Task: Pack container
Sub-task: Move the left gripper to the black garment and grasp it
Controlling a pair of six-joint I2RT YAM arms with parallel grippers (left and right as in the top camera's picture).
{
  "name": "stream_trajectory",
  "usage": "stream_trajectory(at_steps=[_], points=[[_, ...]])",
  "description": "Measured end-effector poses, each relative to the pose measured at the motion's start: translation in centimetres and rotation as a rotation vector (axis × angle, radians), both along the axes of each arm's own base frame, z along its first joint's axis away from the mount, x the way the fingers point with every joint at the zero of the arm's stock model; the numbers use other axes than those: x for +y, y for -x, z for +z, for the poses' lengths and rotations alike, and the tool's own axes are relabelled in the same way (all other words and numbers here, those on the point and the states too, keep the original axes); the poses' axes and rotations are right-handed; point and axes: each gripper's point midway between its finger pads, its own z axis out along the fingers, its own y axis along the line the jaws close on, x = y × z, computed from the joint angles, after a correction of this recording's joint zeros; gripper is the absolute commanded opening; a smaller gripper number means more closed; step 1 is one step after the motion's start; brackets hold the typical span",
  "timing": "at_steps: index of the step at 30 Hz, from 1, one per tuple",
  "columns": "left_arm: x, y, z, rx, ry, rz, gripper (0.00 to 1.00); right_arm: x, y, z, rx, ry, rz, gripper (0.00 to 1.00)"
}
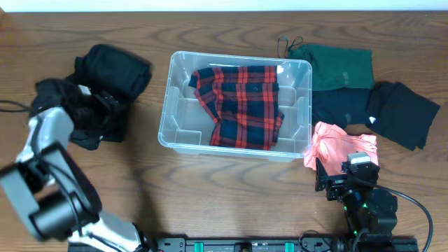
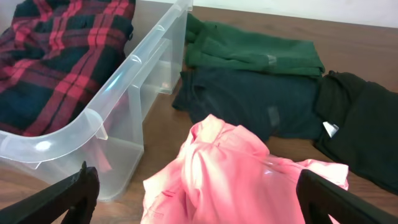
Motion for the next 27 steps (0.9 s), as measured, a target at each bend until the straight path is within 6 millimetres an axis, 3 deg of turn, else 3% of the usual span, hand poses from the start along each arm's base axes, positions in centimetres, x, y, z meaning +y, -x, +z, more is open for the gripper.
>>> stream_trajectory(at_steps=[4,7,11,16,20,24,27], points=[[3.8,2.1,5.6,-0.11,-0.083,0.092,1.0,0.0,0.0,0.0,0.0,0.0,0.0,0.99],[6.9,5.3,7.0,-0.09,-0.121,0.19,0.98,0.0,0.0,0.0,0.0,0.0,0.0,0.99],[9.7,8.6,4.8,-0.006,-0.097,0.268,0.98,0.0,0.0,0.0,0.0,0.0,0.0,0.99],[12.2,10.8,1.3,0.013,-0.02,0.306,0.98,0.0,0.0,0.0,0.0,0.0,0.0,0.99],[13.0,11.2,-1.6,0.024,0.029,0.298,0.98,0.0,0.0,0.0,0.0,0.0,0.0,0.99],[12.8,10.0,-4.1,-0.006,0.077,0.257,0.98,0.0,0.0,0.0,0.0,0.0,0.0,0.99],[12.5,8.8,-4.5,-0.055,0.087,0.224,0.98,0.0,0.0,0.0,0.0,0.0,0.0,0.99]])
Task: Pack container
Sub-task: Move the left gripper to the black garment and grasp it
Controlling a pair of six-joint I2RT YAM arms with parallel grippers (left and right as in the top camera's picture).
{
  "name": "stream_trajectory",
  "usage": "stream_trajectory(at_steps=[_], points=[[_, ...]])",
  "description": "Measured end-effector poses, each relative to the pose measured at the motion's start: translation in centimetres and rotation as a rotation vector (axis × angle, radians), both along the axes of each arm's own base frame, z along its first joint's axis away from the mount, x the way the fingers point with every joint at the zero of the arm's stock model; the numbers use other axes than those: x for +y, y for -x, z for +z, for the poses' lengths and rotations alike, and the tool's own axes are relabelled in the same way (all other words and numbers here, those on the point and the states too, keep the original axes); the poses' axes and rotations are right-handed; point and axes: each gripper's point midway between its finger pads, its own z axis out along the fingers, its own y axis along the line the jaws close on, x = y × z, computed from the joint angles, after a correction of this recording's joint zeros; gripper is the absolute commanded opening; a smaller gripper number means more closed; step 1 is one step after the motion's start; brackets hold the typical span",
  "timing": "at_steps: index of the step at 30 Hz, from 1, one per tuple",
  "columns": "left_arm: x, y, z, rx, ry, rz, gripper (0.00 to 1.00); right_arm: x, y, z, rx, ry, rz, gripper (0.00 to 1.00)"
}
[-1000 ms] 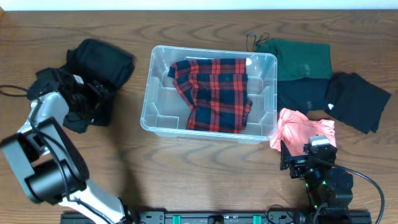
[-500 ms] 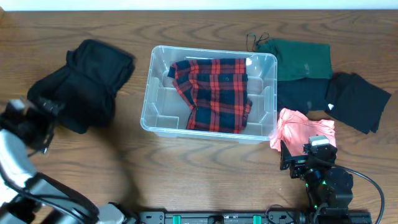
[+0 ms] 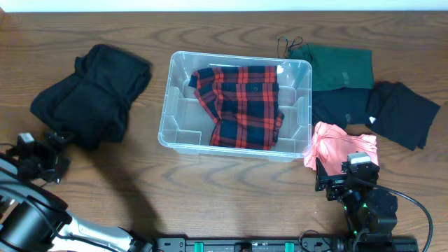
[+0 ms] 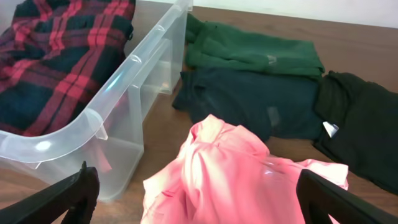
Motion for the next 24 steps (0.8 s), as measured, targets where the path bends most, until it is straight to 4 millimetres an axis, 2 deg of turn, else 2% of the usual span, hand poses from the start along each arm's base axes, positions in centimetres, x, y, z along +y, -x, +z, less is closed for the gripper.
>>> stream_trajectory(at_steps=[4,11,14,17,18,19,20,24], points=[[-0.4,-2.0,0.1,-0.06,-0.034,-0.05,0.98,0.0,0.0,0.0,0.0,0.0,0.0,0.99],[-2.4,-5.9,0.1,-0.141,-0.067,-0.157,0.98,0.0,0.0,0.0,0.0,0.0,0.0,0.99],[-2.6,-6.9,0.0,-0.145,-0.074,-0.165,0.99,0.0,0.0,0.0,0.0,0.0,0.0,0.99],[-2.8,-7.5,-0.2,-0.141,-0.076,-0.165,0.78,0.0,0.0,0.0,0.0,0.0,0.0,0.99],[-2.8,-7.5,-0.4,-0.135,-0.075,-0.163,0.63,0.0,0.0,0.0,0.0,0.0,0.0,0.99],[-2.7,-7.5,-0.7,-0.123,-0.081,-0.161,0.36,0.0,0.0,0.0,0.0,0.0,0.0,0.99],[-2.7,-7.4,-1.0,-0.115,-0.074,-0.158,0.24,0.0,0.0,0.0,0.0,0.0,0.0,0.99],[-3.5,-6.9,-2.5,-0.096,-0.029,-0.17,0.06,0.0,0.0,0.0,0.0,0.0,0.0,0.99]])
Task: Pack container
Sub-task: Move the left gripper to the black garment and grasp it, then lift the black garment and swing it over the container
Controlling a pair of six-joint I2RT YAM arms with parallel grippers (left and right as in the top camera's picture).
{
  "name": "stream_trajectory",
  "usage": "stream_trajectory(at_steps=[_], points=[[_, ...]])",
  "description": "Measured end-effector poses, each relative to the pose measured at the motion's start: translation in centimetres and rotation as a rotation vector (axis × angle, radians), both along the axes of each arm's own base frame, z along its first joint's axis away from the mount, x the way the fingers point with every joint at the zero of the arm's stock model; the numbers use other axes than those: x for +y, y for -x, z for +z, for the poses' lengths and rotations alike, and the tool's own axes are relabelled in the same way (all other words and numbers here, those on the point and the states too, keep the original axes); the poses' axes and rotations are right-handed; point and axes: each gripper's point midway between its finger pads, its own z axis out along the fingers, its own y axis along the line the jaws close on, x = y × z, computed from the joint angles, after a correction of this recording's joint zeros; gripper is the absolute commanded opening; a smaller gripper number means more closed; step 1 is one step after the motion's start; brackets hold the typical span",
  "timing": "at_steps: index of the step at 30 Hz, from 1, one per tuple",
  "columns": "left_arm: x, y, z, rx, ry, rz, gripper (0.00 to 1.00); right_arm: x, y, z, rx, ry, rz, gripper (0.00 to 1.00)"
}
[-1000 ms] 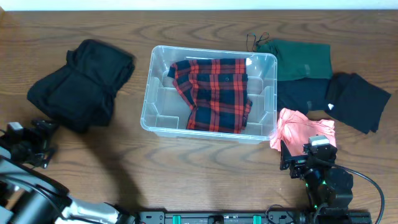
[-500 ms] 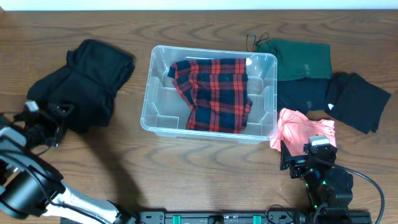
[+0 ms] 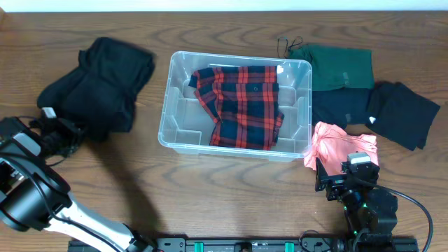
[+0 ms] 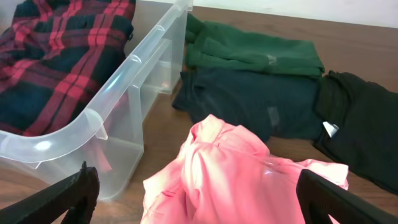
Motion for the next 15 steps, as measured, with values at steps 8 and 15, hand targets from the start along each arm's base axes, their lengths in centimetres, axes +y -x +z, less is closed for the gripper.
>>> stream_trajectory(at_steps=[8,15], points=[[-3.0,0.0,2.0,-0.1,0.143,-0.072,0.06,0.0,0.0,0.0,0.0,0.0,0.0,0.99],[-4.7,-1.4,13.3,-0.403,0.114,-0.169,0.06,0.0,0.0,0.0,0.0,0.0,0.0,0.99]])
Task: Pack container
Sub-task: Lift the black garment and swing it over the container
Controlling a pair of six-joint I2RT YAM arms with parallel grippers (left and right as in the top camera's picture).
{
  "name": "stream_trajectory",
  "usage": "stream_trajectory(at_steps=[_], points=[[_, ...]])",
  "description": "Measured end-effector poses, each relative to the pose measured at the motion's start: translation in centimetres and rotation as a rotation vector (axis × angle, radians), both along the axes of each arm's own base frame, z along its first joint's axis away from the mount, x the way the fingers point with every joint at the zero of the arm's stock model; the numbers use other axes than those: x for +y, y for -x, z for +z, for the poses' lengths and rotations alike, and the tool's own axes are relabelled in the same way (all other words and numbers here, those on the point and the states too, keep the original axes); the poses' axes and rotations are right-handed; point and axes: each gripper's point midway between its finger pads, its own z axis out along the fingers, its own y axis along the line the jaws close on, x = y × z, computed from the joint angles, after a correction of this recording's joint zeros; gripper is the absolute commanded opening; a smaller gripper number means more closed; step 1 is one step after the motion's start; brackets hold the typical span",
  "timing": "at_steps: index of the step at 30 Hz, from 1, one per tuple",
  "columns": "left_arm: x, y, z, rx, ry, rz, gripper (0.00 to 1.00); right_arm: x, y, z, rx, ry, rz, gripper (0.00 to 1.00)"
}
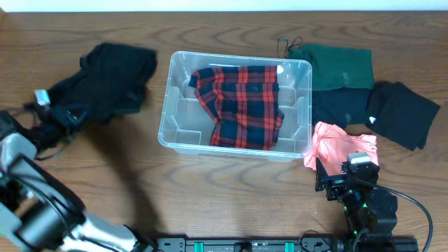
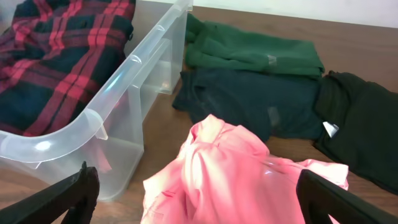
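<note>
A clear plastic container (image 1: 171,105) stands mid-table with a red plaid shirt (image 1: 241,105) lying in it. Left of it lies a bunched black garment (image 1: 115,73); my left gripper (image 1: 54,113) is at its lower left corner, and the cloth stretches to it as if held. At the container's right front corner sits a crumpled pink garment (image 2: 242,180). My right gripper (image 2: 196,183) hangs open just over its near edge, the fingers (image 2: 74,193) wide apart on either side.
Right of the container lie a folded green garment (image 1: 341,66), a dark one (image 1: 339,106) below it, and a black one (image 1: 402,112) at the far right. The container wall (image 2: 118,106) stands just left of the pink garment.
The left gripper has moved up and slightly right, and the black garment has shifted up and toward the container with it. The right gripper and pink garment are unchanged.
At first the left gripper sat on the black garment's lower part. Then it was at the table's lower left, the garment spread toward it. After that gripper and garment shifted up and right, step by step. The right arm stayed open over the pink garment.
</note>
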Motion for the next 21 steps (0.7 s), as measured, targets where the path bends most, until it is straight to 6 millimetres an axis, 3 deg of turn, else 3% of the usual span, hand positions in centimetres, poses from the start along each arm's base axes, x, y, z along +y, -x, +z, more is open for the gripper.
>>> stream_trajectory(at_steps=[3,8,13,15,17,21], points=[[-1.3,-0.2,6.7,-0.138,-0.072,-0.031,0.06,0.0,0.0,0.0,0.0,0.0,0.0,0.99],[-5.4,-0.6,17.5,-0.397,-0.223,-0.114,0.06,0.0,0.0,0.0,0.0,0.0,0.0,0.99],[-12.1,0.6,28.8,-0.779,-0.348,-0.286,0.06,0.0,0.0,0.0,0.0,0.0,0.0,0.99],[-15.5,1.9,31.7,-0.885,-0.349,-0.375,0.06,0.0,0.0,0.0,0.0,0.0,0.0,0.99],[-19.0,3.2,33.1,-0.921,-0.298,-0.471,0.06,0.0,0.0,0.0,0.0,0.0,0.0,0.99],[-25.1,4.2,32.8,-0.861,-0.132,-0.641,0.06,0.0,0.0,0.0,0.0,0.0,0.0,0.99]])
